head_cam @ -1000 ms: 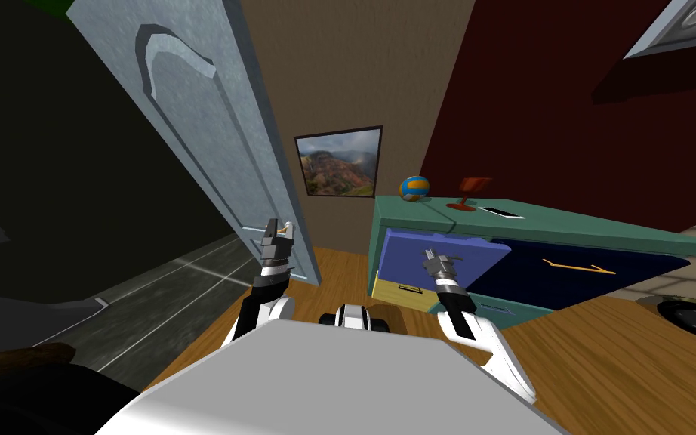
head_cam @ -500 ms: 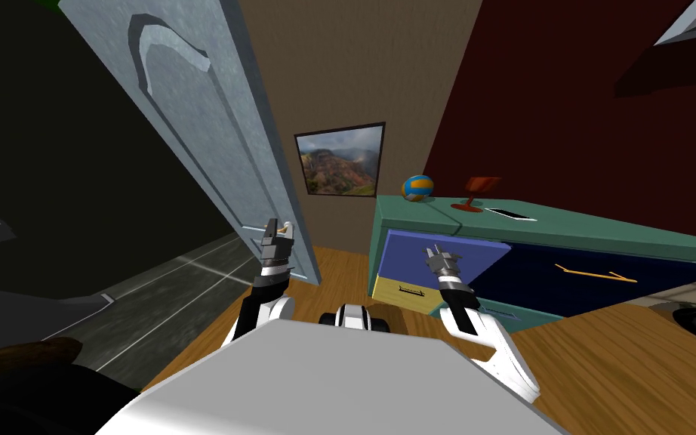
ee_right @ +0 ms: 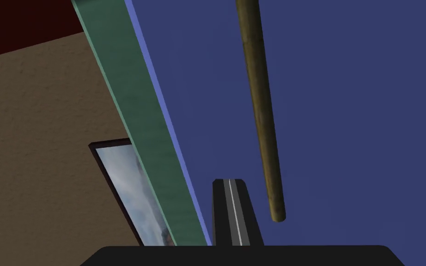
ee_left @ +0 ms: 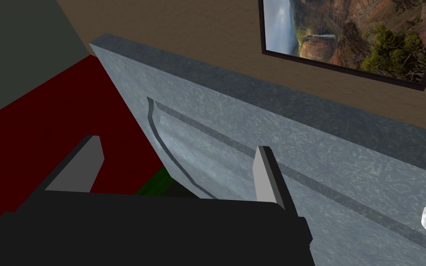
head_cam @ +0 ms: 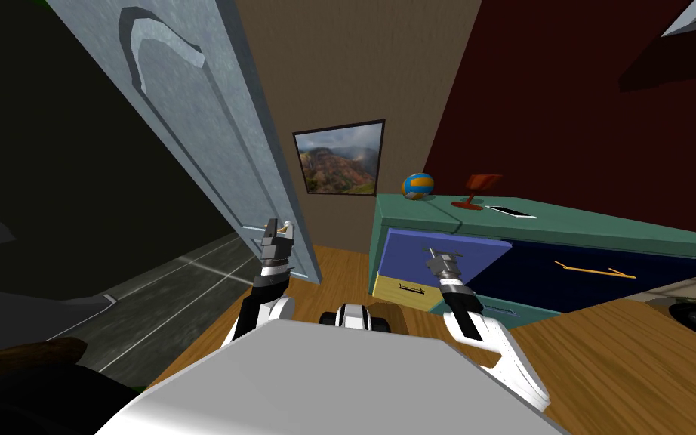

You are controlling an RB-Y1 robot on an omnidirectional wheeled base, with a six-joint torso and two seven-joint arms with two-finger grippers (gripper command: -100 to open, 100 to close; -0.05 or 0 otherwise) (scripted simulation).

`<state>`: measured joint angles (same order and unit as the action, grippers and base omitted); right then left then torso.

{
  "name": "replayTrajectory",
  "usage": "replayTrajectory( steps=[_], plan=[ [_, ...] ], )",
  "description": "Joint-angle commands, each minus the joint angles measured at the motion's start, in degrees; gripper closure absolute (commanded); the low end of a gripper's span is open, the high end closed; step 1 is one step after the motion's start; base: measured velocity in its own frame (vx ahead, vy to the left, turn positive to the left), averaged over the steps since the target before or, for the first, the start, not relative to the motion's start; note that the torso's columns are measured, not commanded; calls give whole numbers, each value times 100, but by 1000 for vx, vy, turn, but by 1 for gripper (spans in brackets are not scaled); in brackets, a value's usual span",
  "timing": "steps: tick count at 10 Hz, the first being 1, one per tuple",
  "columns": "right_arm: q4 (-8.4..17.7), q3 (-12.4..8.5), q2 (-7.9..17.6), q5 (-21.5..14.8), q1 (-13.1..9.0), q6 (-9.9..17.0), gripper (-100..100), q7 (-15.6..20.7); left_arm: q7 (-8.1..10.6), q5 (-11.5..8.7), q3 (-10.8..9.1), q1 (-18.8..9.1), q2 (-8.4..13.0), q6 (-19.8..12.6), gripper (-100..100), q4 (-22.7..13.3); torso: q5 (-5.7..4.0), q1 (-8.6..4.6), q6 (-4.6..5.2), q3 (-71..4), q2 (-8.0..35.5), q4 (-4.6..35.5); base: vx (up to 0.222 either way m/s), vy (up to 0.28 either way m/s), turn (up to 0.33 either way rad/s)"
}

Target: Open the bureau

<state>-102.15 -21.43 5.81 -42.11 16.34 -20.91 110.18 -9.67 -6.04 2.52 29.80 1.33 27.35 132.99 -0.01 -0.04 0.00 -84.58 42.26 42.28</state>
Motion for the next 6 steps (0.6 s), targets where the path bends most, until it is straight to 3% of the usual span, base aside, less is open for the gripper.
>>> replayTrajectory(
  steps=[1,2,4,6],
  plan=[
    [-23,-18,108,-151,160,-47,-100,249,0,0,0,0,0,0,0,0,-1,-4,1,0,0,0,3,-46,4],
    [-4,-21,-103,-199,217,-63,-100,320,0,0,0,0,0,0,0,0,-2,-4,0,0,-1,-1,-2,-51,5],
    [1,-21,-249,-206,225,-65,-100,329,0,0,0,0,0,0,0,0,2,8,0,2,3,1,-6,-26,1],
    [-108,7,-49,-212,202,158,-100,172,0,0,0,0,0,0,0,0,4,13,0,1,2,1,27,-4,32]
  ],
)
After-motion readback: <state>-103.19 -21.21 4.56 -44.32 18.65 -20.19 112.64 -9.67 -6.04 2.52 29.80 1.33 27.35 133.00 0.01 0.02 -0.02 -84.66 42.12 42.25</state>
